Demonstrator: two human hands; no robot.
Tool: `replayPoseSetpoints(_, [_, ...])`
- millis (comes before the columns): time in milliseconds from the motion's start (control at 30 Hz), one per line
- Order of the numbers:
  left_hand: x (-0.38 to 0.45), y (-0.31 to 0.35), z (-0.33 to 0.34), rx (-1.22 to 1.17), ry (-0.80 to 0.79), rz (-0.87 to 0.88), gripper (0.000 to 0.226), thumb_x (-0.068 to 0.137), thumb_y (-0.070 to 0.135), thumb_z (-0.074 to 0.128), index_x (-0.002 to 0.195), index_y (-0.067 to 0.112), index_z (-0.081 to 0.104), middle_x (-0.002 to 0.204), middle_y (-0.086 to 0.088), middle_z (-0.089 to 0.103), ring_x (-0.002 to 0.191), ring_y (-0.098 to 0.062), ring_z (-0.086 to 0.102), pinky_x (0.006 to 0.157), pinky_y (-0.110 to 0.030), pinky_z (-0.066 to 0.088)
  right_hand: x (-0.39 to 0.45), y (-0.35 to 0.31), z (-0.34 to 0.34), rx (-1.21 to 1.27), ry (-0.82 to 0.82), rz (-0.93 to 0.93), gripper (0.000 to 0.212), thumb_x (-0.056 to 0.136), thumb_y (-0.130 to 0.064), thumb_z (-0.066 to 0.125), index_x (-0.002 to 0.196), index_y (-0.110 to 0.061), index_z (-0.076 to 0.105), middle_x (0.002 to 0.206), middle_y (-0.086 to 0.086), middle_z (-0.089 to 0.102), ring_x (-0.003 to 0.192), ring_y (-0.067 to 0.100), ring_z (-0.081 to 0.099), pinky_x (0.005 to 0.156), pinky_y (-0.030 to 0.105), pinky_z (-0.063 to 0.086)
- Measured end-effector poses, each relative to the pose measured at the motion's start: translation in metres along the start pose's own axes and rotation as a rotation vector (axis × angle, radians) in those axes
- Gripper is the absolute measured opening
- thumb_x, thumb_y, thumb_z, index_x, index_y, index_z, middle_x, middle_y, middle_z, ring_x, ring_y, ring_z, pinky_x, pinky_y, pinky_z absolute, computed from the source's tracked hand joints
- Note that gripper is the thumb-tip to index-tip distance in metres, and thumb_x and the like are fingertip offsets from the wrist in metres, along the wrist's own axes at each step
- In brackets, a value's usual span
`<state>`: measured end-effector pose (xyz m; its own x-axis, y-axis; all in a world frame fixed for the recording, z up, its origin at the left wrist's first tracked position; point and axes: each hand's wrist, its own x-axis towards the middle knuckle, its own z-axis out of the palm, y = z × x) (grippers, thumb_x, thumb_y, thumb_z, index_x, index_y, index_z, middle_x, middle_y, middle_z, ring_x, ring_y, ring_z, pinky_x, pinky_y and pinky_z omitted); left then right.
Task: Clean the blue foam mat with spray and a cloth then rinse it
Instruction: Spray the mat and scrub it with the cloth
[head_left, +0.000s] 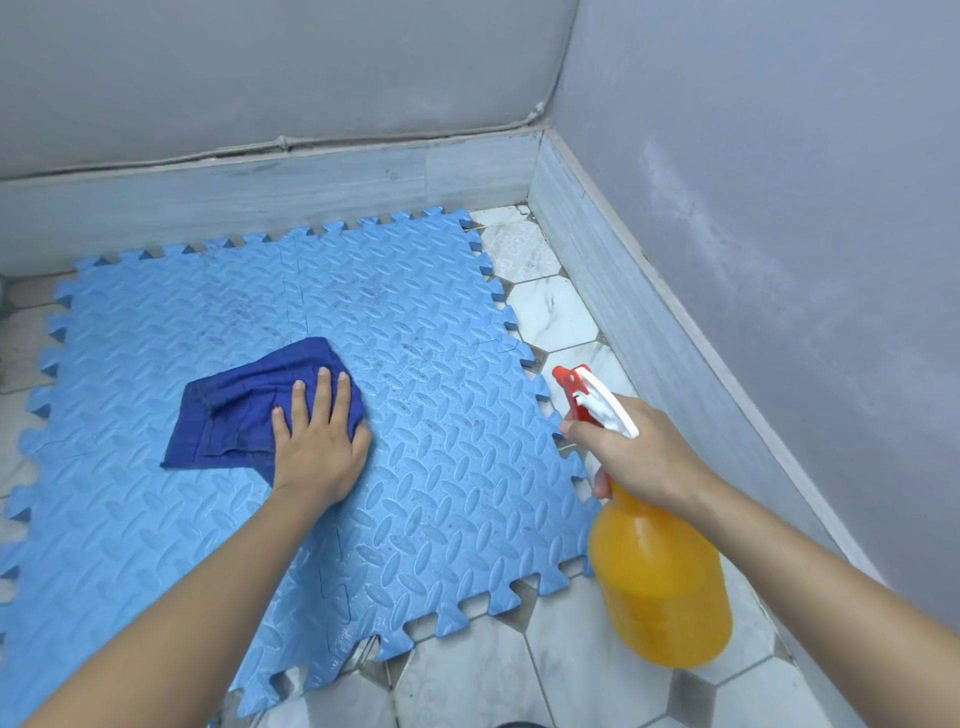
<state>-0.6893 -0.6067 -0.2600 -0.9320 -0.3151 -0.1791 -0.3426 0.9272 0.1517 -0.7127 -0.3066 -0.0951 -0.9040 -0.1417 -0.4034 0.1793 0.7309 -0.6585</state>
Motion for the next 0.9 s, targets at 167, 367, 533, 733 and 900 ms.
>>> replayPoseSetpoints(167, [0.002,0.008,-0.008,0.024,-0.038,-0.019,0.066,0.096,0.047,0.024,0.153,0.02,0.002,0.161,-0.003,-0.004,0.146,-0.032,-0.004,0.116,-0.053,0.001,-0.008,0.017,-0.006,0.0,0.072,0.053,0.026,0.088,-0.022,0.057,0.082,0.003,0.057,0.073,0.019,0.067,0.042,0.023,0.064,0.056,0.04,0.053])
replayPoseSetpoints(367, [0.0,0.065,-0.031,-0.055,0.022,0.201,0.066,0.097,0.05,0.023,0.153,0.018,0.006,0.161,-0.008,0.0,0.147,-0.031,-0.003,0.117,-0.049,0.0,-0.017,0.038,-0.04,0.102,0.307,0.021,0.011,0.086,-0.019,0.057,0.087,-0.011,0.065,0.079,0.015,0.069,0.04,0.02,0.062,0.061,0.039,0.054])
replayPoseSetpoints(533, [-0.007,0.131,-0.049,-0.083,0.053,0.447,0.071,0.093,0.055,0.01,0.153,0.018,0.005,0.16,-0.008,-0.003,0.147,-0.029,-0.006,0.118,-0.046,-0.003,-0.019,0.057,-0.051,0.246,0.483,-0.109,0.025,0.075,-0.02,0.05,0.097,-0.021,0.063,0.091,-0.002,0.066,0.045,0.015,0.061,0.048,0.023,0.048])
replayPoseSetpoints(733, [-0.028,0.173,-0.044,-0.051,0.071,0.64,0.077,0.088,0.056,0.004,0.152,0.015,0.012,0.16,-0.011,0.005,0.147,-0.031,0.001,0.117,-0.048,0.003,-0.028,0.085,-0.045,0.3,0.701,-0.21,0.029,0.09,-0.03,0.066,0.115,-0.029,0.052,0.108,-0.014,0.06,0.08,0.023,0.072,0.076,0.04,0.057])
replayPoseSetpoints(900, [-0.036,0.182,-0.038,-0.022,0.081,0.69,0.077,0.09,0.056,0.007,0.152,0.012,0.016,0.159,-0.013,0.009,0.146,-0.034,0.007,0.116,-0.05,0.008,-0.039,0.088,-0.046,0.242,0.674,-0.204,0.052,0.083,-0.026,0.076,0.128,-0.02,0.052,0.113,-0.015,0.063,0.08,-0.01,0.06,0.072,0.009,0.047])
